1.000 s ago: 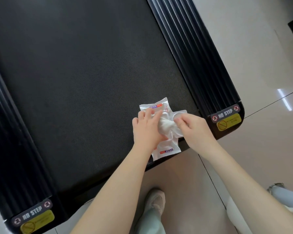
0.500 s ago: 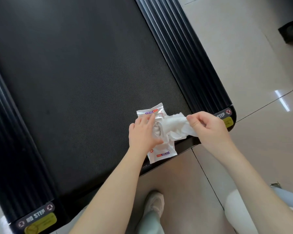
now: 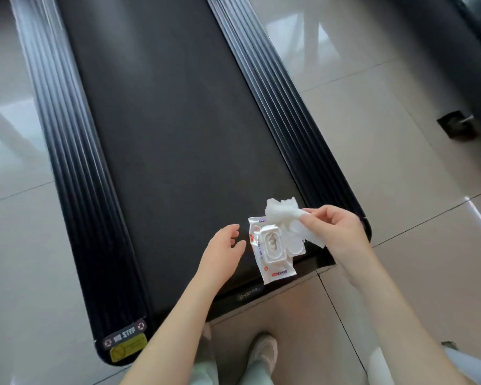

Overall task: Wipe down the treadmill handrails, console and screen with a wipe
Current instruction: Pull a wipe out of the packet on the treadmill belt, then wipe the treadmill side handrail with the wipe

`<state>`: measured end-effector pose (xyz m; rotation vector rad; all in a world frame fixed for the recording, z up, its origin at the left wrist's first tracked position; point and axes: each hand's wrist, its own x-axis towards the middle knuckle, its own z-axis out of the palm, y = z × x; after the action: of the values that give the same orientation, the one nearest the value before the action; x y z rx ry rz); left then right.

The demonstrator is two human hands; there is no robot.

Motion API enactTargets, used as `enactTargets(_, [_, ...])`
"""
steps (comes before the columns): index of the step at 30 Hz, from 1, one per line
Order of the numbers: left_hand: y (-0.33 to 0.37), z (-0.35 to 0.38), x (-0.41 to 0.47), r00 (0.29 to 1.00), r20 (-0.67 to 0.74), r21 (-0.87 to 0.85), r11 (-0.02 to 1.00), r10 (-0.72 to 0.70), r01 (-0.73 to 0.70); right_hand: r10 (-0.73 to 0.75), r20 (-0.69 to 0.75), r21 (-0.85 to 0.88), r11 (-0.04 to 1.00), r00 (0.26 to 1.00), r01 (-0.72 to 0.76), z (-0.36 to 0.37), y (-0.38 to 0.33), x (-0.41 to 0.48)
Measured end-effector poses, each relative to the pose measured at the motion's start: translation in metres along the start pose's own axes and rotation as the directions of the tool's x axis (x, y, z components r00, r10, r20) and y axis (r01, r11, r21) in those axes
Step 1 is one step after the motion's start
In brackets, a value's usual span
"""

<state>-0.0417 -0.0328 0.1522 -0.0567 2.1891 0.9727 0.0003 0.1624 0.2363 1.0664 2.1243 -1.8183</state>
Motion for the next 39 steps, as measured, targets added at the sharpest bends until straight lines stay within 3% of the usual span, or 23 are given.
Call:
enactTargets(6, [0.049, -0.090, -0.085, 0.979, -0.205, -0.264, 0.964, -0.016, -0.040, -0.145, -0.008, 0.035, 0.989, 0.989, 0.145, 0.029, -0.097, -0.064])
enactTargets(12, [0.084, -0.181, -0.167, 0.906, -0.423, -0.411, 0.894, -0.012, -0.180, -0.327, 0.039, 0.069, 0.944, 0.944, 0.324, 0.061, -0.195, -0.128])
enactTargets(19, [0.113, -0.308, -0.244, 0.766, -0.642, -0.347, 0.872, 0.048, -0.346, -0.523, 0.122, 0.233, 0.841, 0.844, 0.488, 0.115, -0.321, -0.194])
enactTargets(30, [0.153, -0.484, -0.327, 0.432, -0.896, -0.151, 0.845, 0.102, -0.513, -0.740, 0.232, 0.312, 0.672, 0.632, 0.672, 0.203, -0.461, -0.248])
enactTargets(39, [0.177, -0.575, -0.319, 0.304, -0.948, -0.058, 0.885, 0.097, -0.463, -0.774, 0.229, 0.453, 0.621, 0.590, 0.639, 0.266, -0.538, -0.233])
